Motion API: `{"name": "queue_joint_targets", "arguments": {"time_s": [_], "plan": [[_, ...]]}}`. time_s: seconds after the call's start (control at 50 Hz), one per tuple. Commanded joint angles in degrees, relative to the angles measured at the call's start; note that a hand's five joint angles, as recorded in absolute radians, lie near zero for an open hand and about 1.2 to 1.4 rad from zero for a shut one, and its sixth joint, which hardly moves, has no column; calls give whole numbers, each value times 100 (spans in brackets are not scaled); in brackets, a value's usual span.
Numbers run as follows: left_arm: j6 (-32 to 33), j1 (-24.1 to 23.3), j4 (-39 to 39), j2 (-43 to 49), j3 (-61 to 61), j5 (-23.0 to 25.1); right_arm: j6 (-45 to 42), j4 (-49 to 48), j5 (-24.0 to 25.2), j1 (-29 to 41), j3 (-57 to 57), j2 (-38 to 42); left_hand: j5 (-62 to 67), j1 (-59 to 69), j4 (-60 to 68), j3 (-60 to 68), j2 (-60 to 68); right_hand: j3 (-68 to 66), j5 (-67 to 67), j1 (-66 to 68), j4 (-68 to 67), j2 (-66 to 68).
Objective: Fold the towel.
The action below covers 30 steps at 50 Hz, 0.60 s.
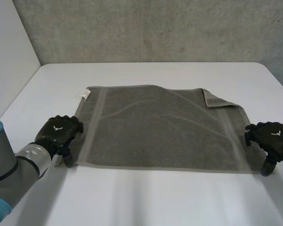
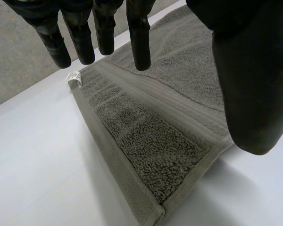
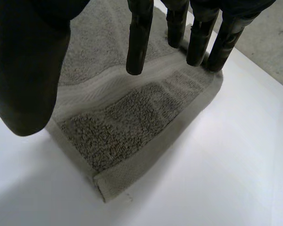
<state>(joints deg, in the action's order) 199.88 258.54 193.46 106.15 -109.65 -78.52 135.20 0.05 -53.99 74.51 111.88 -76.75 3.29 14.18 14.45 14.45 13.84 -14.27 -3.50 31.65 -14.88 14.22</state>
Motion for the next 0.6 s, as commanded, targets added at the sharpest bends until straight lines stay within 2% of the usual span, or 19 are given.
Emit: {"name": "queue_joint_targets", "arguments": {"time_s": [0.02,0.34,0.6], "plan": [[-19,-6,384,55,-65,-6,-20,-637,29,-51,158,222,-173,-262,-289,-289,-228,427,350,-2165,488,-422],[16,-67,649,582,-22,-6,-20,-1033,-23,-51,246,415,-55,-144,-171,-171,-111,427,350,-2165,488,-422],[7,-172,420,179,-250,12,-11,-1130,-23,-51,290,424,-55,-144,-171,-171,-111,427,350,-2165,488,-422]]}}
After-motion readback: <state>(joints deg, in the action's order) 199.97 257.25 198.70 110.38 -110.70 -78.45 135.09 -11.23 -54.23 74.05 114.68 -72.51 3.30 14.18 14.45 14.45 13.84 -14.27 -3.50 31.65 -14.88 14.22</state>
